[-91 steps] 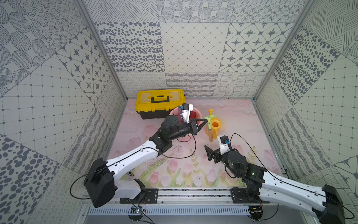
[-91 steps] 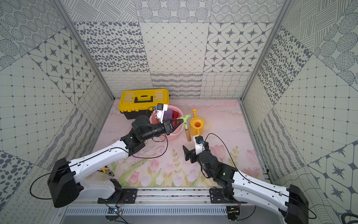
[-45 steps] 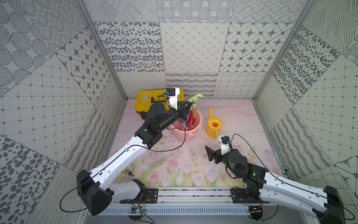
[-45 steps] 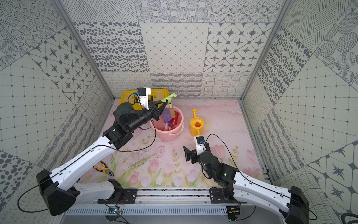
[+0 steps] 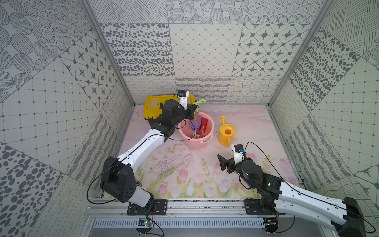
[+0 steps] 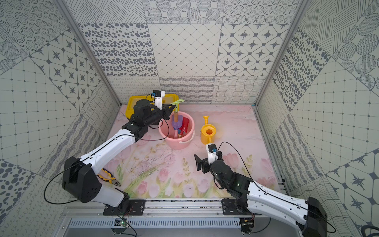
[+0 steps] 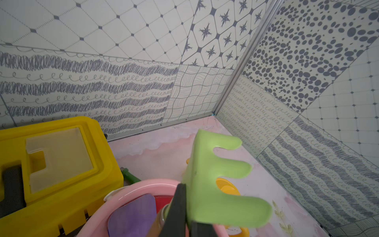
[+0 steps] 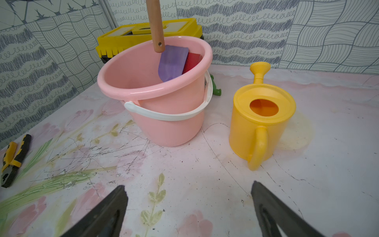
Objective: Organize the gardening tools
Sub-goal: Place the gardening tool in the container.
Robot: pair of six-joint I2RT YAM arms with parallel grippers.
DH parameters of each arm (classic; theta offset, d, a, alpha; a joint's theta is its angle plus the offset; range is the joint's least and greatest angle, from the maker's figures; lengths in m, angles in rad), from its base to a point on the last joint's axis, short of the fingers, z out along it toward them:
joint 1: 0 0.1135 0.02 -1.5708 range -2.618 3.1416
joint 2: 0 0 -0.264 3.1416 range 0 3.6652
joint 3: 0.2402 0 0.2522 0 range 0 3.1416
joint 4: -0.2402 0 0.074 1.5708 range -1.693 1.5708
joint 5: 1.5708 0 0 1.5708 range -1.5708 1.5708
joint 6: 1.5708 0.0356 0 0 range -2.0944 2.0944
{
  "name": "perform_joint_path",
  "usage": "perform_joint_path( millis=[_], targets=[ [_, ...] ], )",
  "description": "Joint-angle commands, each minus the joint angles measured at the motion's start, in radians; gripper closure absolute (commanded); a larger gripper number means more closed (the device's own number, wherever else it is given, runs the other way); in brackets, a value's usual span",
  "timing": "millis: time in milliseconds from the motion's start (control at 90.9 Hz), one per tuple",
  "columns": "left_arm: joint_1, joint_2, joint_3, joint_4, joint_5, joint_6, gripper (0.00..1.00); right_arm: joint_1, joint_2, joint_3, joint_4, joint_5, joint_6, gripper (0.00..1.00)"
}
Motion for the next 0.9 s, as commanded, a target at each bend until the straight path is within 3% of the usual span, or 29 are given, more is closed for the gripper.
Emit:
perform_joint_path(
  millis=[0,341,407,506,594,737,891],
  targets=[
    [0.032,0.094,-0.011,0.129,0.162,-0.080,1.00,0.002,0.007,0.001,0.027,0.015,0.001,0.03],
    [0.040,0.111,-0.123,0.228,0.231,-0.245,1.00,0.002,-0.005,0.006,0.013,0.011,0.001,0.03],
    [0.041,0.104,-0.144,0.227,0.234,-0.246,0.80,0.002,-0.013,0.006,0.011,0.013,-0.001,0.03],
    [0.043,0.072,-0.167,0.223,0.224,-0.243,0.69,0.001,-0.022,0.004,0.007,0.019,-0.003,0.03],
    [0.042,0.035,-0.172,0.199,0.206,-0.237,0.42,0.001,-0.027,0.005,0.003,0.023,-0.004,0.03],
    [0.043,-0.036,-0.167,0.120,0.164,-0.203,0.34,0.002,-0.041,0.004,-0.004,0.026,-0.005,0.03],
    [0.044,-0.078,-0.173,0.067,0.136,-0.177,0.34,0.002,-0.058,-0.001,-0.005,0.028,-0.003,0.03]
  ],
)
